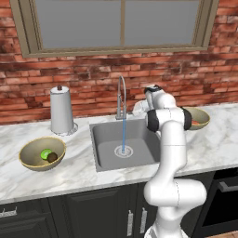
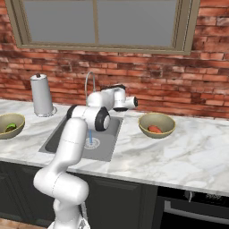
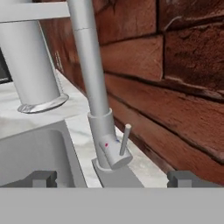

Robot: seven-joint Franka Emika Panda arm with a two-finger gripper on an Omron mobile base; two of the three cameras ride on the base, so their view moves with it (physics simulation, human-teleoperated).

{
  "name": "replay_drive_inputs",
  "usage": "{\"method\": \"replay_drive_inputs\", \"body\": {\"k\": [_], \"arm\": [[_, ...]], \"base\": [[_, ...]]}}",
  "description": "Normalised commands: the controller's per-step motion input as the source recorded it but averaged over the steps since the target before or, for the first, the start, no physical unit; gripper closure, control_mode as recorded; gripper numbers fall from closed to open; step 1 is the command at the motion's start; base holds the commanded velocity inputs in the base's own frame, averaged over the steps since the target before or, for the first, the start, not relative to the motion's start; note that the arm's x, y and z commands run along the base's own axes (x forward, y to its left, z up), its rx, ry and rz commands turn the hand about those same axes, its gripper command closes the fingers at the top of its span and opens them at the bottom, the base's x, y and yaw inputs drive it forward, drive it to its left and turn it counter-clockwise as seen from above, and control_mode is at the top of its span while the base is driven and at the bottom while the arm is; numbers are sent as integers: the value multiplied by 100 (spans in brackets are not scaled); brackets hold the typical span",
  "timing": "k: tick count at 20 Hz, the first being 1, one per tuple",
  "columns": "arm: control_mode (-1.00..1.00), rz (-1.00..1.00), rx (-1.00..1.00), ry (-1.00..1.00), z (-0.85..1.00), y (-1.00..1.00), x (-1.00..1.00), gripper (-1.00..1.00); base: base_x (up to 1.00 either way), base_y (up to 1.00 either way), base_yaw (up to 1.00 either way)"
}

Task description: Pick the kiwis from the sink and place them in one bowl. Place the sweet potato in the other bowl. Then turn off the sink faucet.

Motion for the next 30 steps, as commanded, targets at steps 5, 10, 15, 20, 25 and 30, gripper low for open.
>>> {"method": "replay_drive_inputs", "body": {"k": [5,10,15,20,25,30], "arm": [[-100,0,0,2,-5,25,26,-100],[-100,1,0,3,-2,32,34,-100],[-100,8,0,6,-2,32,42,-100],[-100,22,0,6,-14,12,51,-100],[-100,48,0,4,-20,22,47,-100],[-100,52,5,0,-2,43,38,-100]], "base": [[0,0,0],[0,0,0],[0,0,0],[0,0,0],[0,0,0],[0,0,0]]}}
